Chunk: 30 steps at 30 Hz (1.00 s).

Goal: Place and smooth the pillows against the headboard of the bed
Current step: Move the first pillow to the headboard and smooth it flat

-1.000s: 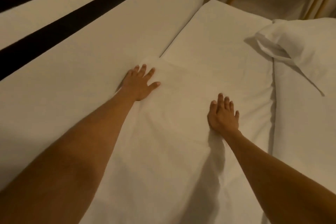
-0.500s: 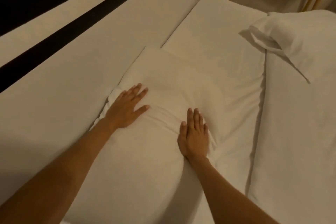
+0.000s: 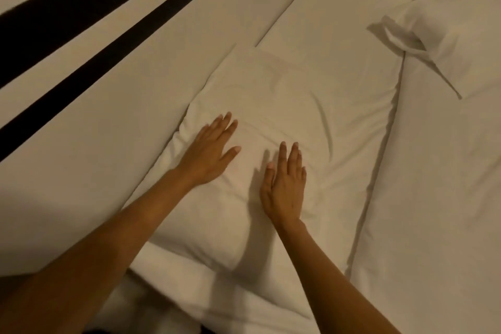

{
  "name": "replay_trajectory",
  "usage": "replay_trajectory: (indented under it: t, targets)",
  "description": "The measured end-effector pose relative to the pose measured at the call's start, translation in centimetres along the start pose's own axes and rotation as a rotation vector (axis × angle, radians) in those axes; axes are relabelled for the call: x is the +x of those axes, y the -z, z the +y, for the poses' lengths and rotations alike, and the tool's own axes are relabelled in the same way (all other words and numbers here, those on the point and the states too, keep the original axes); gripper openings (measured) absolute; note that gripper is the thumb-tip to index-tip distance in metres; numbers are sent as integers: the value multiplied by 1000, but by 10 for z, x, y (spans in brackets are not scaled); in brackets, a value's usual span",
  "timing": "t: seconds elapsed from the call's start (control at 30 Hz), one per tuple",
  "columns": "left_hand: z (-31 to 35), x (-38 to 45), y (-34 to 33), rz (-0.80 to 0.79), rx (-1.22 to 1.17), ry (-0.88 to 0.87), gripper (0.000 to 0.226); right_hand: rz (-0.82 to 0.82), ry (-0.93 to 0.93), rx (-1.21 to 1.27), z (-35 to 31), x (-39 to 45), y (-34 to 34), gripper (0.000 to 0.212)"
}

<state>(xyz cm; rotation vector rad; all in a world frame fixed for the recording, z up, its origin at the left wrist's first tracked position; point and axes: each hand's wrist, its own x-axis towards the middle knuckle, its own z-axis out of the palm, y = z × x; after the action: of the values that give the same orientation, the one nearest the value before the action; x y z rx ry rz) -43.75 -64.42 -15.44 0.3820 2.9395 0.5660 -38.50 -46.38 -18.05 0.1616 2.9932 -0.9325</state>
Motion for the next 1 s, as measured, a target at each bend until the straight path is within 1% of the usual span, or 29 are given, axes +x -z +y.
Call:
replay_trajectory:
  t: [0.1, 0.17, 0.27, 0.33, 0.4, 0.47, 0.53, 0.6, 0.63, 0.73, 0.8, 0.9, 1.0]
  targets:
    - [-17, -34, -30, -107, -5, 35, 79, -127, 20, 15, 2, -35, -28, 54]
    - [-41, -54, -47, -118, 57, 80, 78, -205, -12, -30, 23, -53, -42, 54]
    - [-68, -74, -54, -90, 88, 197, 76, -237, -69, -72, 52, -67, -44, 56]
    - [-82, -85, -51, -96, 112, 269, 75, -271, -138, -105, 65, -73, -39, 57]
    - [-96, -96, -41, -119, 112, 350, 72, -300, -250, -115, 74, -76, -29, 59]
    - [-104, -107, -28, -177, 104, 407, 73, -283, -276, -122, 76, -82, -18, 61]
    - [-102, -117, -17, -190, 100, 371, 82, -254, -173, -147, 73, -92, -7, 65]
    - [-90, -124, -13, -135, 107, 266, 94, -227, -72, -178, 68, -105, -6, 69]
    - [-81, -125, -14, -108, 104, 215, 94, -205, -49, -184, 63, -111, -9, 69]
    - [-52, -122, -33, -68, 44, 109, 83, -145, -8, -144, 43, -127, -31, 64]
    - [-45, -123, -50, -81, 68, 77, 78, -196, -26, -103, 35, -139, -47, 64]
    - [-56, -137, -60, -92, 110, 155, 78, -280, -139, -93, 43, -152, -53, 68]
    - [-63, -155, -50, -178, 177, 277, 81, -389, -121, -154, 58, -147, -35, 74]
